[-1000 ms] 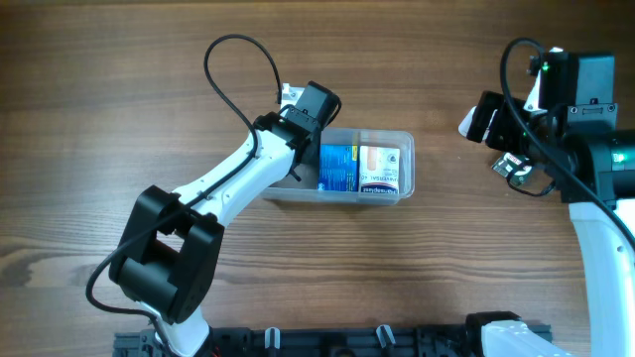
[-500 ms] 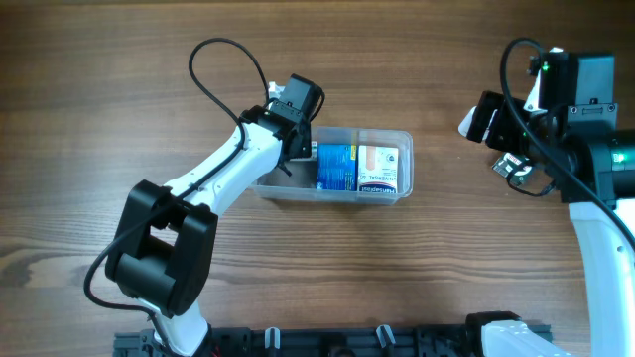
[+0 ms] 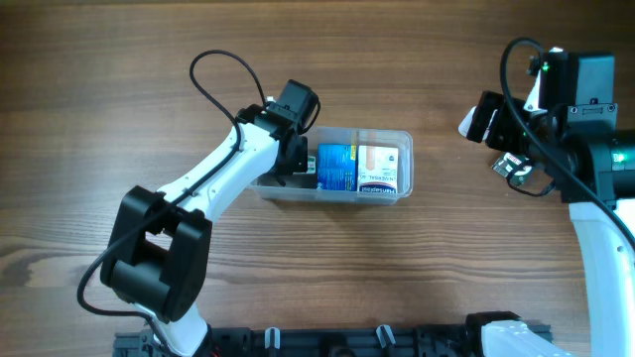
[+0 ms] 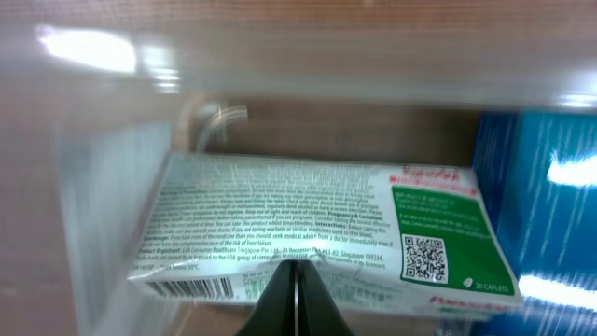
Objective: Pack container
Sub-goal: 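Open the left gripper and swing the left arm out to the left, then reach the right gripper down to the green Zam-Buk tin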
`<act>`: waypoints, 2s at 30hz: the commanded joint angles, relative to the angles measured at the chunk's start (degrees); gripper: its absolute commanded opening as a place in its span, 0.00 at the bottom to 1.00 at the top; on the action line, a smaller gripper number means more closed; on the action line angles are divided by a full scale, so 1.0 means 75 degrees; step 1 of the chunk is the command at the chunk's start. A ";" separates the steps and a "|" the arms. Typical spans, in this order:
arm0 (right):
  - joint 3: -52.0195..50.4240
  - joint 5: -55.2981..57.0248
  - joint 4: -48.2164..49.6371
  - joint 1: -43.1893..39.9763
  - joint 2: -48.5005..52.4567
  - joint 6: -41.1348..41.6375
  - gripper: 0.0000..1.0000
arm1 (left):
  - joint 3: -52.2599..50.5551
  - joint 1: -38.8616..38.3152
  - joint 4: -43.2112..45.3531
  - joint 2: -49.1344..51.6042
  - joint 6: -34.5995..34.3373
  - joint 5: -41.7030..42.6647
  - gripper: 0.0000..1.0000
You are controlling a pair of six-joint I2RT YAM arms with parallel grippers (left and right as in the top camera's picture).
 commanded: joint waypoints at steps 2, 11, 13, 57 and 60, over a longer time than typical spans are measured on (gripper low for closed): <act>0.0023 0.0073 0.0023 -0.0015 0.0064 -0.0082 1.00 | -0.0122 -0.0099 -0.0440 -0.0166 -0.0038 0.0294 0.04; 0.0023 0.0073 0.0023 -0.0015 0.0064 -0.0085 1.00 | -0.0122 -0.0568 -0.0323 -0.0166 -0.0216 0.0291 0.04; 0.0023 0.0073 0.0023 -0.0015 0.0064 -0.0085 0.99 | -0.0134 -0.0568 -0.0312 -0.0166 -0.0216 0.0291 0.04; 0.0023 0.0073 0.0023 -0.0015 0.0064 -0.0082 1.00 | 0.0224 0.6035 0.0568 -0.4820 -0.0038 0.0152 1.00; 0.0023 0.0073 0.0029 -0.0015 0.0064 -0.0093 1.00 | 0.0224 0.6035 0.0568 -0.4820 -0.0038 0.0152 1.00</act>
